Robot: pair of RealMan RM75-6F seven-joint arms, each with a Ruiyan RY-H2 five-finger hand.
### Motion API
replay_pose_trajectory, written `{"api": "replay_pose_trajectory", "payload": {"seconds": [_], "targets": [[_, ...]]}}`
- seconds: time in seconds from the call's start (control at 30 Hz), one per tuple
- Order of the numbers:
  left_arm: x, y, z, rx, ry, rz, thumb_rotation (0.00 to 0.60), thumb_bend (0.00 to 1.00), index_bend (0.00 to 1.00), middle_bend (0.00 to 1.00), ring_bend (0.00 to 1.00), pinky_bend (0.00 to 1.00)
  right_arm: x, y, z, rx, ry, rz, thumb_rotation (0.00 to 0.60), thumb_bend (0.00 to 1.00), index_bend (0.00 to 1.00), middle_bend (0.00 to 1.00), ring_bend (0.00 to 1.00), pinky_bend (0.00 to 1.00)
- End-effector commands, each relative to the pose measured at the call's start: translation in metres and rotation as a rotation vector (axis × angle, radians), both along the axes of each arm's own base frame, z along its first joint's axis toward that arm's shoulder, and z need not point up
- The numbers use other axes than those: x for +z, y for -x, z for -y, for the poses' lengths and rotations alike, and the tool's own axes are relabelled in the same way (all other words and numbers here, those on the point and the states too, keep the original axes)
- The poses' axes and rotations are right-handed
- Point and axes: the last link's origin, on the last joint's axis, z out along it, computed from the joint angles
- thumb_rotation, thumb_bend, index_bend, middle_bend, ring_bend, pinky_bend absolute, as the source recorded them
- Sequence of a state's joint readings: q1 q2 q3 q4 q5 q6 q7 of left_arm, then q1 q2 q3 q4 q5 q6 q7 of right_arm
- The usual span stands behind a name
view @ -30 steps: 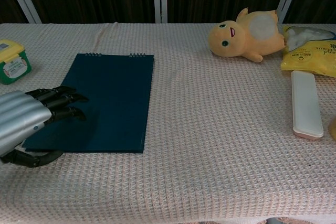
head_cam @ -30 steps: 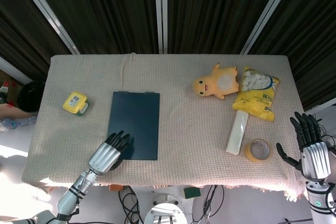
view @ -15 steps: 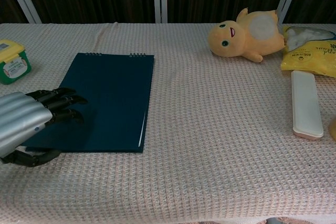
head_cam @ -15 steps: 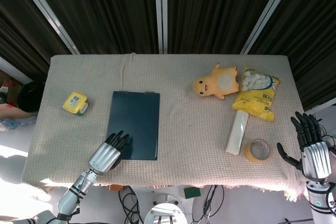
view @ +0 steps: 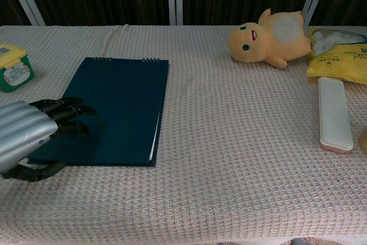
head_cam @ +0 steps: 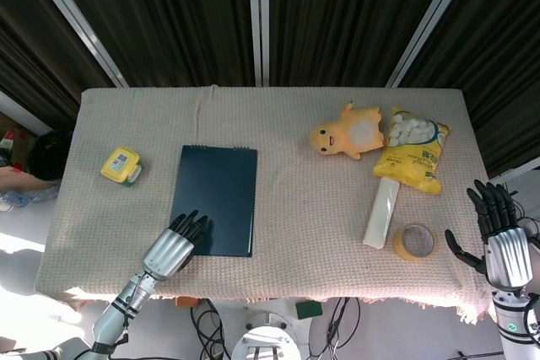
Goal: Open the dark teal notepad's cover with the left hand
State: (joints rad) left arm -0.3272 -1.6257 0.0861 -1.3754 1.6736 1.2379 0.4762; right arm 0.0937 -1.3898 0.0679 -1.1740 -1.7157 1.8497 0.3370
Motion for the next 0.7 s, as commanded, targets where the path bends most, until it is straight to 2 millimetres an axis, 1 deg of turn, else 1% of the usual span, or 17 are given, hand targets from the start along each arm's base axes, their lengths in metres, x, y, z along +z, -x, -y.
{"api": "replay_pose_trajectory", "payload": {"seconds": [0.03, 0.13, 0.53, 0.7], "targets": [[0.0003, -0.0016, -0.0018, -0.002, -0.014, 0.013, 0.6, 0.32, 0.36, 0.12, 0.05, 0.19, -0.0003, -0.0001, -0.0002, 0.001, -0.001, 0.0, 0.6, 0.33, 0.0, 0.0, 0.0, 0.0], [-0.0002, -0.0031, -0.0026, -0.001, -0.02, 0.033, 0.6, 0.32, 0.38, 0.13, 0.06, 0.2, -0.0007, 0.0002, -0.0004, -0.001, -0.004, -0.004, 0.6, 0.33, 0.0, 0.0, 0.0, 0.0], [-0.0007, -0.0057, -0.0084, -0.017, -0.078, 0.063, 0.6, 0.33, 0.41, 0.18, 0.09, 0.21, -0.0002, 0.0009, -0.0003, -0.003, -0.007, -0.006, 0.6, 0.33, 0.0, 0.0, 0.0, 0.0], [-0.0014, -0.0051, -0.0115, -0.019, -0.102, 0.065, 0.6, 0.34, 0.47, 0.23, 0.12, 0.22, -0.0002, 0.0017, -0.0002, -0.006, -0.009, -0.01, 0.6, 0.33, 0.0, 0.0, 0.0, 0.0]]}}
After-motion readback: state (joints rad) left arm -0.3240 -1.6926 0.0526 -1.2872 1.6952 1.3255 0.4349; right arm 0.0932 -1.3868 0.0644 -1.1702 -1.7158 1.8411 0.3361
